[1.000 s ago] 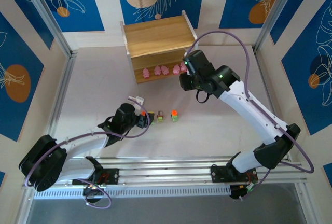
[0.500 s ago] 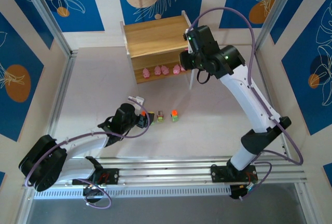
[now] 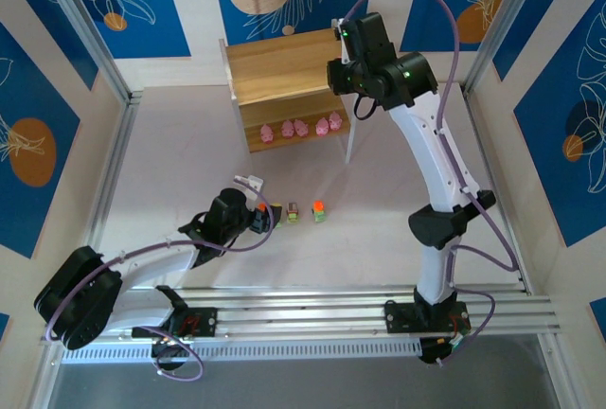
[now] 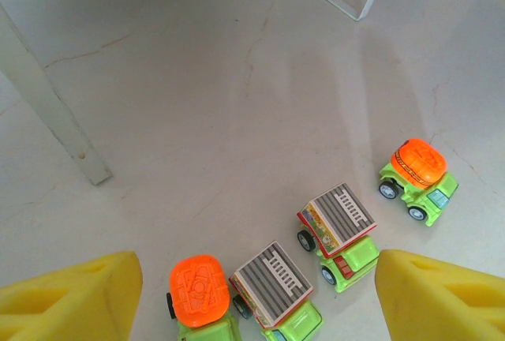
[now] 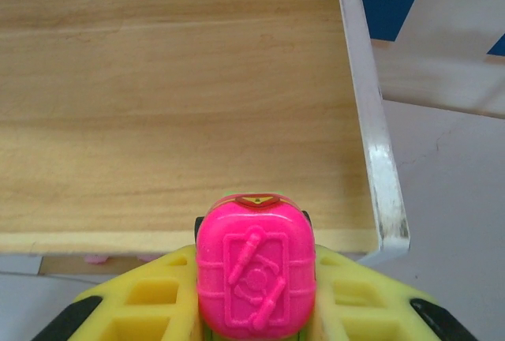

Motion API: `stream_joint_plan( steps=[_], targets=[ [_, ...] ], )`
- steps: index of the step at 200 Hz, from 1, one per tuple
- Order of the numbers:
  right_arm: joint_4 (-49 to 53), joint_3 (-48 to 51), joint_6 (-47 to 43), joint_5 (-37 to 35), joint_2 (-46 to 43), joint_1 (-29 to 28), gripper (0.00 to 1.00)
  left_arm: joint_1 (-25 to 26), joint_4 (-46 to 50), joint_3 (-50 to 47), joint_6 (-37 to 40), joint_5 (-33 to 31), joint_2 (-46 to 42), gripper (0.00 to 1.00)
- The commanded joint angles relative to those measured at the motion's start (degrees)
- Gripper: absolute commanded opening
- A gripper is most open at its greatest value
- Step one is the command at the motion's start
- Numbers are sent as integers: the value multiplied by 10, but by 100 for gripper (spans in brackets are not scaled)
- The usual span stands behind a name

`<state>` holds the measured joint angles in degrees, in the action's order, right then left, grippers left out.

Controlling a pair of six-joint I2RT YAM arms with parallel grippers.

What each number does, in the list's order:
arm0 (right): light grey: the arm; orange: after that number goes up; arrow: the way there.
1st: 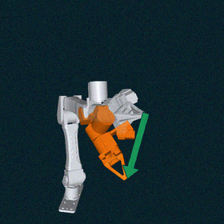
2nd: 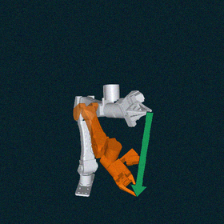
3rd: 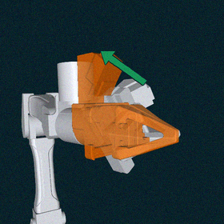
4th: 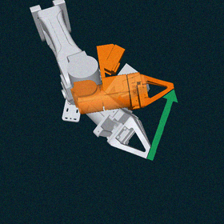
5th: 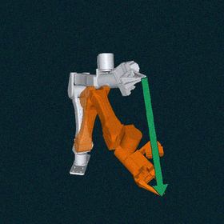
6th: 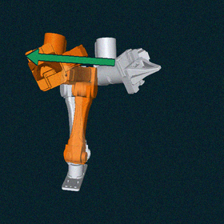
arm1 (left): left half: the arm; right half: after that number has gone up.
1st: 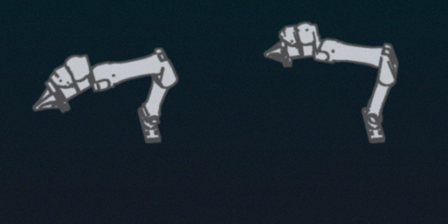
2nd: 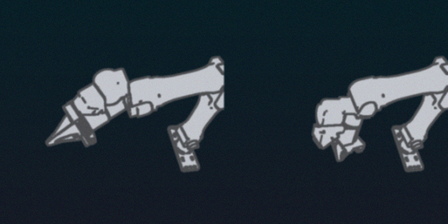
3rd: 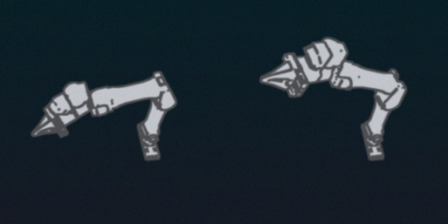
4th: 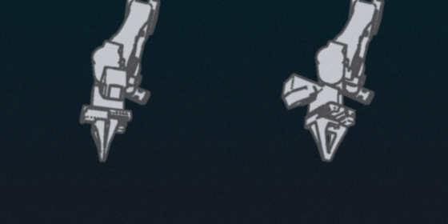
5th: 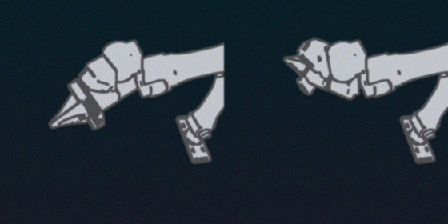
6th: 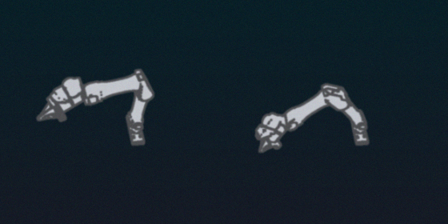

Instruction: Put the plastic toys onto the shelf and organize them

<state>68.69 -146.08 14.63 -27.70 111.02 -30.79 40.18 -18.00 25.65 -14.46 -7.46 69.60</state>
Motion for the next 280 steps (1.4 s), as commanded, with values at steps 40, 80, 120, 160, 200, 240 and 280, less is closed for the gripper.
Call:
stream_joint_plan(
  steps=[40,80,120,160,200,240,280],
  targets=[
    [-17,-68,-19,5,49,18,24,-6,-12,13,11,10,2,77],
    [-32,-90,-26,12,73,26,24,-6,-12,13,13,6,3,77],
    [-46,-93,-34,15,90,28,24,-6,-13,14,14,6,5,78],
    [-53,-97,-39,13,104,30,24,-6,-13,16,15,6,6,78],
    [-53,-97,-49,8,115,31,25,-6,-15,17,15,7,8,78],
    [-54,-84,-57,-3,115,28,25,-5,-15,18,14,9,10,78],
    [-56,-76,-63,-26,114,27,27,-6,-14,18,13,10,10,77]
  ],
)
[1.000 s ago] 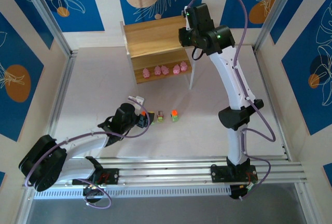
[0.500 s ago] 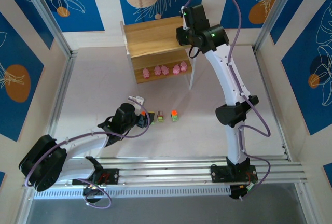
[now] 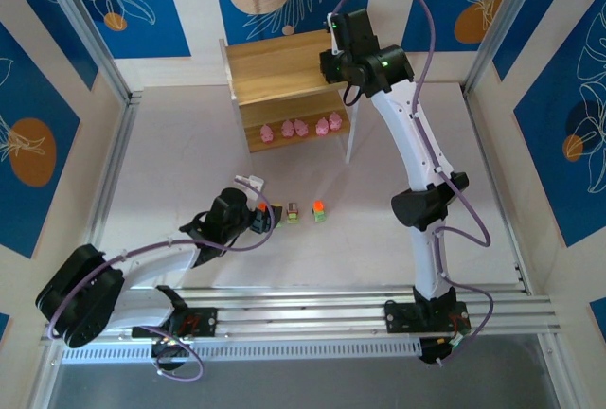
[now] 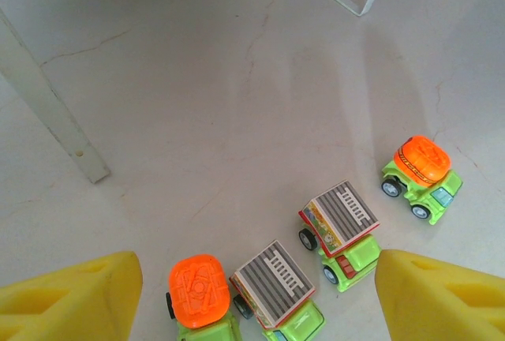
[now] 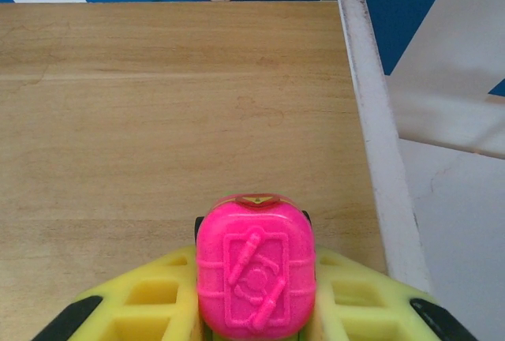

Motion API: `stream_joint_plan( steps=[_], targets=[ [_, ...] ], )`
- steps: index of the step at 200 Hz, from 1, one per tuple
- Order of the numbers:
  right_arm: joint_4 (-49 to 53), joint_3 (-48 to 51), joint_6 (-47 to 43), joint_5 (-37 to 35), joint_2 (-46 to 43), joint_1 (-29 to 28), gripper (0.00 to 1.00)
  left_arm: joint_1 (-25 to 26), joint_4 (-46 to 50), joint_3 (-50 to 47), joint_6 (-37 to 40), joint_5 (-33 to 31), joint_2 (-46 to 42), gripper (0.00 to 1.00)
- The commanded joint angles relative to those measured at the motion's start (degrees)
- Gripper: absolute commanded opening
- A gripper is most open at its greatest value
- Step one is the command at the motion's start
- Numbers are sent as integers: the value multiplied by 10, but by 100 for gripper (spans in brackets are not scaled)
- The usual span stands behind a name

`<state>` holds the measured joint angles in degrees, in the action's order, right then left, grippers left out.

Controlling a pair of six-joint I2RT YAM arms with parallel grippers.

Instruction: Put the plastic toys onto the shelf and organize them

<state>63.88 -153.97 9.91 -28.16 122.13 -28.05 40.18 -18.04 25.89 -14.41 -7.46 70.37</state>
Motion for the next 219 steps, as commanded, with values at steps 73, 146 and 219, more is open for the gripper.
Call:
stream_joint_plan(
  steps=[73,146,219],
  targets=[
    [-4,14,-17,-27,3,0,29,-6,-13,16,13,10,4,78],
    [-8,10,-20,-26,4,-5,35,-6,-13,17,13,11,4,78],
    [-10,0,-20,-21,8,-2,38,-6,-14,17,12,13,6,77]
  ],
)
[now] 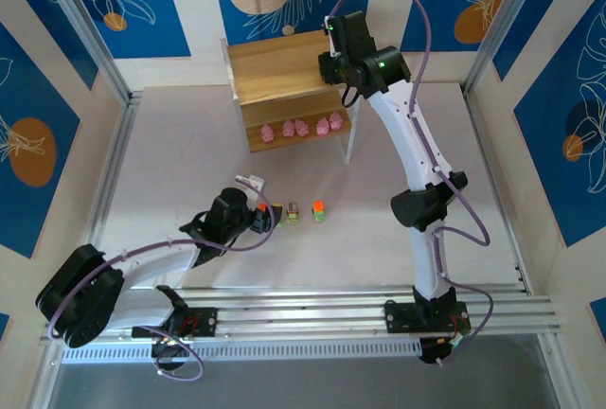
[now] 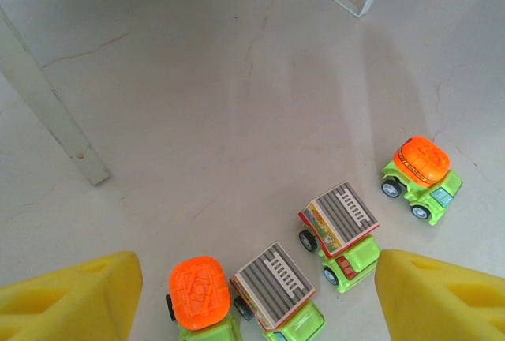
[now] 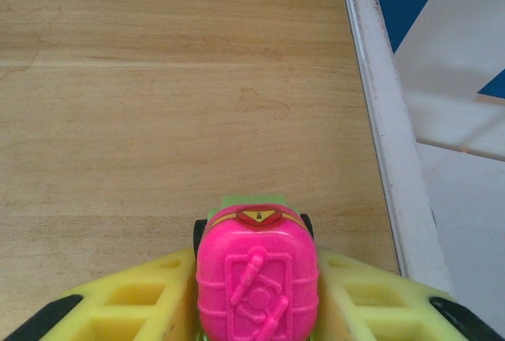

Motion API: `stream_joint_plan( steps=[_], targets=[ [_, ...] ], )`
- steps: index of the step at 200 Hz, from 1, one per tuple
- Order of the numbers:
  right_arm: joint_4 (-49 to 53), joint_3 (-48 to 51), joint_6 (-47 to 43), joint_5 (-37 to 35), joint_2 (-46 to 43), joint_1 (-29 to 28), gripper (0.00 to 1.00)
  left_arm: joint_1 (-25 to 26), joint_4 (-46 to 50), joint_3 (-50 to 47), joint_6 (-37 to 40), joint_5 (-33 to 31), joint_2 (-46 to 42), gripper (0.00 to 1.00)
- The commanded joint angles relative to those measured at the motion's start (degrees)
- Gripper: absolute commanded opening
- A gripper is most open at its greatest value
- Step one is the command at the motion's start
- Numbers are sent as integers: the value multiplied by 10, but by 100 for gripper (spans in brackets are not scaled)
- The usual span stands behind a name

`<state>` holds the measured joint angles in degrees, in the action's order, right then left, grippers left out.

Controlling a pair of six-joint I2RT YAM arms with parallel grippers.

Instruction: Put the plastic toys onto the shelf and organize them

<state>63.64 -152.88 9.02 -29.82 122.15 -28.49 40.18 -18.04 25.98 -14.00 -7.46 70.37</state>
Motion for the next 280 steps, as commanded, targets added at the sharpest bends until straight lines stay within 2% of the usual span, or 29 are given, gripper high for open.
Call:
stream_joint_plan(
  steps=[1,47,111,150,280],
  targets=[
    [-8,-12,-11,-4,8,2,38,-6,-14,17,8,12,6,78],
    [-11,-18,-12,-4,8,4,41,-6,-15,18,8,13,7,78],
    [-8,-28,-8,-2,22,5,40,-6,-12,19,7,15,10,78],
    [-11,-35,-9,-2,16,4,45,-6,-14,20,7,17,10,78],
    [-21,-8,-2,-14,-61,-4,52,-6,-14,18,7,14,7,78]
  ],
)
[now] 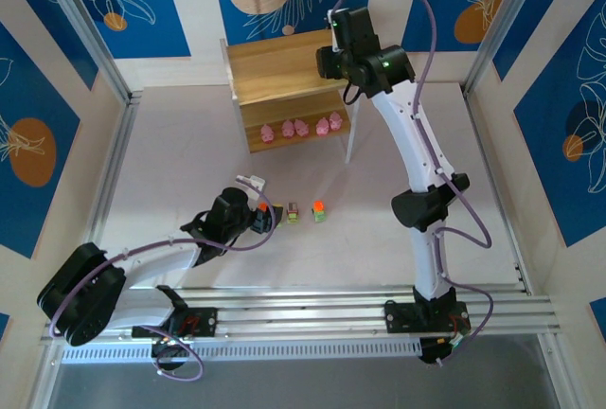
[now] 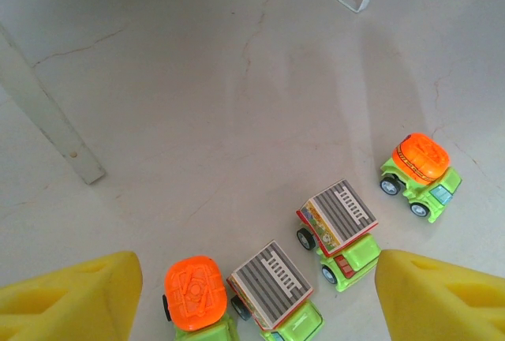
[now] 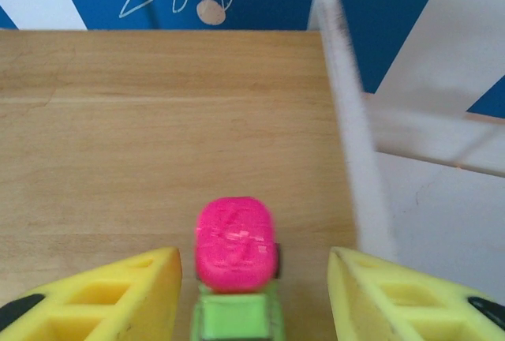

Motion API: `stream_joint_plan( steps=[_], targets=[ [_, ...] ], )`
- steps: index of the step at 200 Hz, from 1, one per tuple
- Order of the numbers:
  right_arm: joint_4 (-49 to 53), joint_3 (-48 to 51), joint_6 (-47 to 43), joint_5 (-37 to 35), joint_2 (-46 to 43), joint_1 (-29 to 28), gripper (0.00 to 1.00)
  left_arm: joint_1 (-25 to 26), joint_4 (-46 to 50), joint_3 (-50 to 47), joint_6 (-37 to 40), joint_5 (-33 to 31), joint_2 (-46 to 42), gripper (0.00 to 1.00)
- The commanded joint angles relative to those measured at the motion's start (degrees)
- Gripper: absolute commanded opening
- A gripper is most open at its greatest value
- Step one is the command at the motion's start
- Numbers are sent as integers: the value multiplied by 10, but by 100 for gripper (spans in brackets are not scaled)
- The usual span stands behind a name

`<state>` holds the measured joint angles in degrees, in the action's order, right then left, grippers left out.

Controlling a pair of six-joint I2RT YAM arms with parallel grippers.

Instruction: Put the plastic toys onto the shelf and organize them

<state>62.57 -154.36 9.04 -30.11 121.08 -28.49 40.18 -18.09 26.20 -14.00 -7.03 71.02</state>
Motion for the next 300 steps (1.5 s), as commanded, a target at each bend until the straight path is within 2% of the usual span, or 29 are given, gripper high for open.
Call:
stream_joint_plan(
  steps=[1,38,80,134,187,236,300],
  targets=[
    [-11,7,-2,-11,-51,-4,52,-6,-14,16,7,10,1,78],
    [-16,48,-4,-30,-92,-24,52,-6,-13,15,8,8,-2,78],
    [-58,168,-8,-68,-169,-67,52,-6,-11,14,9,7,-5,78],
    [-160,425,22,-106,-310,-132,52,-6,-9,13,11,2,-5,77],
    [-246,680,100,-113,-423,-185,51,-6,-5,13,10,-10,-8,78],
    [-340,880,166,-131,-478,-250,50,-6,0,12,9,-21,-9,78],
    [-418,1029,274,-154,-491,-279,49,-6,1,12,6,-24,-9,78]
  ],
)
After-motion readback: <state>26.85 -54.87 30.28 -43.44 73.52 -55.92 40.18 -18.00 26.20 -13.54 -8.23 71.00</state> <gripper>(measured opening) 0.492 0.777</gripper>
